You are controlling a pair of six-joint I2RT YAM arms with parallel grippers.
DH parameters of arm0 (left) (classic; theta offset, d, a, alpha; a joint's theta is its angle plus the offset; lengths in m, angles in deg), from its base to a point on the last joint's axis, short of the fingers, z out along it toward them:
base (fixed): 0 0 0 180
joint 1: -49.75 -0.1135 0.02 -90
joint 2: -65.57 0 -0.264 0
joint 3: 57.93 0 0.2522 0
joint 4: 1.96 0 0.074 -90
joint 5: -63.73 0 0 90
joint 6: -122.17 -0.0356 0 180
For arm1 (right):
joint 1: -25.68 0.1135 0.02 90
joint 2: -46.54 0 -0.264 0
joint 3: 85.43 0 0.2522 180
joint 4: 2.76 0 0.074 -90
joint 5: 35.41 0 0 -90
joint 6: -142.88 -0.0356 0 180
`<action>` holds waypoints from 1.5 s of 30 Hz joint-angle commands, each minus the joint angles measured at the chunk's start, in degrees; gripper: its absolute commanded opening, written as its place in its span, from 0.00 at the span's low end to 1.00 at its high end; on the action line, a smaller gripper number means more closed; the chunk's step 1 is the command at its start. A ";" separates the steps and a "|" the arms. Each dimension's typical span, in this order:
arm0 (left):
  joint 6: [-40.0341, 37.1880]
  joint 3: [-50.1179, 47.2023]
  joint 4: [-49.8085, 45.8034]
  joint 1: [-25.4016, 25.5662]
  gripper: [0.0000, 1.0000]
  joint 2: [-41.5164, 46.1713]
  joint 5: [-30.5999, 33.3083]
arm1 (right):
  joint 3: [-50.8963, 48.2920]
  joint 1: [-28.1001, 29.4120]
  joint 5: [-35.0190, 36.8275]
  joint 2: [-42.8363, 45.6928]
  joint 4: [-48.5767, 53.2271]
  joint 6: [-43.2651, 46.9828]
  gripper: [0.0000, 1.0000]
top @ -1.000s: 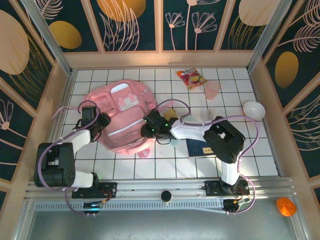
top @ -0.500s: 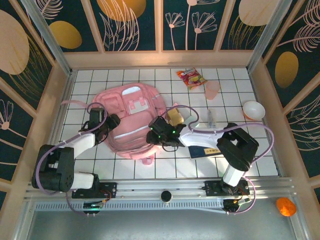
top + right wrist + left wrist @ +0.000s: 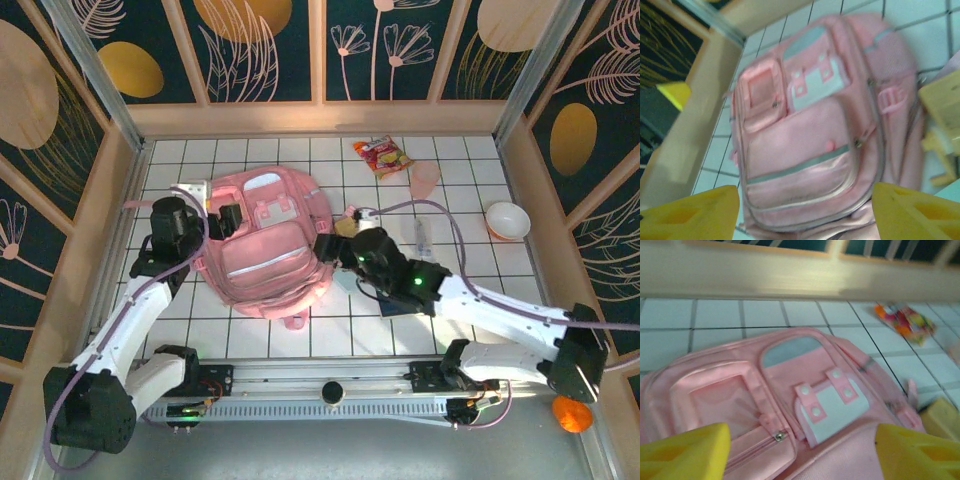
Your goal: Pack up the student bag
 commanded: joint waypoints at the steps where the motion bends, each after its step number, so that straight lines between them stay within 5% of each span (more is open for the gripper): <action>1: -20.29 -0.23 -2.65 0.62 0.70 -1.57 -14.13 | -4.65 -2.48 7.06 3.81 -4.63 5.49 0.73; 5: -35.52 -1.70 -6.72 3.06 0.71 -2.35 -18.96 | -9.67 -4.39 7.07 7.88 -12.04 11.75 0.77; 12: -47.22 -2.26 -8.26 14.60 0.76 -8.59 -7.43 | -15.44 -5.94 5.40 10.66 -20.47 13.16 0.80; 29: -49.17 -3.27 0.53 22.48 0.82 -20.22 -3.70 | -17.91 -6.07 3.48 10.68 -24.18 13.29 0.81; 40: -47.58 -3.45 -0.37 24.73 0.84 -21.35 -10.03 | -18.64 -6.08 2.15 10.67 -24.57 13.26 0.81; 45: -43.34 -6.36 6.74 25.07 0.85 -21.60 2.21 | -19.10 -6.07 1.93 10.67 -24.88 13.12 0.81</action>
